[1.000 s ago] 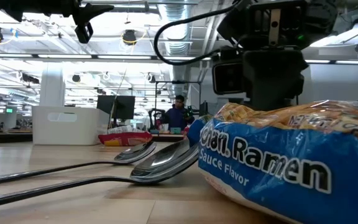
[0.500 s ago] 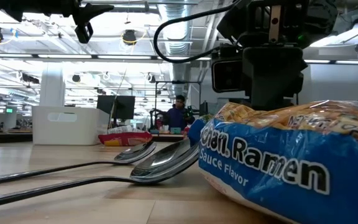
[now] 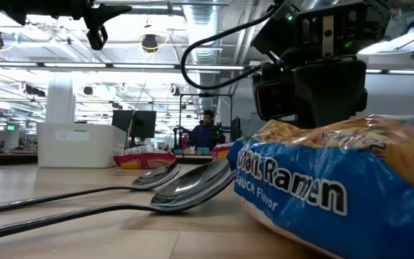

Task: Pick & Place Food Item
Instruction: Put the blue noodle pack into the top transparent bin

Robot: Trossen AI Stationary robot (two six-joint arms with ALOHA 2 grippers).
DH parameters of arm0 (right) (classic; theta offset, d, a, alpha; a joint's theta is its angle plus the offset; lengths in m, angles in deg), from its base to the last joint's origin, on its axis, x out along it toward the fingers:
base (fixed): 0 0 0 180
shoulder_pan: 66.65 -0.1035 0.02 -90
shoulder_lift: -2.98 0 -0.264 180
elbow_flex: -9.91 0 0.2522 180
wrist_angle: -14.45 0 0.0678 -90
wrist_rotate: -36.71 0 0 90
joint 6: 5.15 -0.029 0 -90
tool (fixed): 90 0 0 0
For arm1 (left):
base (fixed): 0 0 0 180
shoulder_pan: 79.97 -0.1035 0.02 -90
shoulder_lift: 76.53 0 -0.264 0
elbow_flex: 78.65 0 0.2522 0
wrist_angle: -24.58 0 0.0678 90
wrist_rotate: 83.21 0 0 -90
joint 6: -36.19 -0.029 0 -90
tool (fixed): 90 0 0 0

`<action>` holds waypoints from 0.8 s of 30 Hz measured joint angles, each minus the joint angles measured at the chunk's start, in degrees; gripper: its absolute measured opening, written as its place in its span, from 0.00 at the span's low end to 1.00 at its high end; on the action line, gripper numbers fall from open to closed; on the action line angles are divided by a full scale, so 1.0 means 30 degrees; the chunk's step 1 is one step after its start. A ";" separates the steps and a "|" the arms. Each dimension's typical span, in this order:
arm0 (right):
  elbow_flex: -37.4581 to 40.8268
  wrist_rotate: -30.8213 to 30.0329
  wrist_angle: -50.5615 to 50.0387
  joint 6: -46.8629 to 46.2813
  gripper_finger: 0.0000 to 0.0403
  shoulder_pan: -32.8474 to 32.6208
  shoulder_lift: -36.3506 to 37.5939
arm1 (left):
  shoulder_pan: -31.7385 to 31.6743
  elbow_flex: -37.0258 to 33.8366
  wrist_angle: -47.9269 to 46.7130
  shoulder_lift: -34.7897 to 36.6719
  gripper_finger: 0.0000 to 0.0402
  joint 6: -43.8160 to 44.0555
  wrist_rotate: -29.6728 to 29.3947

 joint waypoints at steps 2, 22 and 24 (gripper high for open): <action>0.0000 0.0001 -0.0197 -0.0007 0.26 -0.0001 0.0000 | 0.0004 0.0000 -0.0002 -0.0001 0.23 -0.0002 0.0000; 0.0000 0.0963 -0.0006 -0.1017 0.26 -0.0001 -0.0002 | 0.0004 0.0000 0.0000 -0.0001 0.23 -0.0004 -0.0022; 0.0000 0.0956 -0.0009 -0.1012 0.26 -0.0001 0.0000 | 0.0003 0.0000 0.0000 0.0001 0.23 0.0000 -0.0064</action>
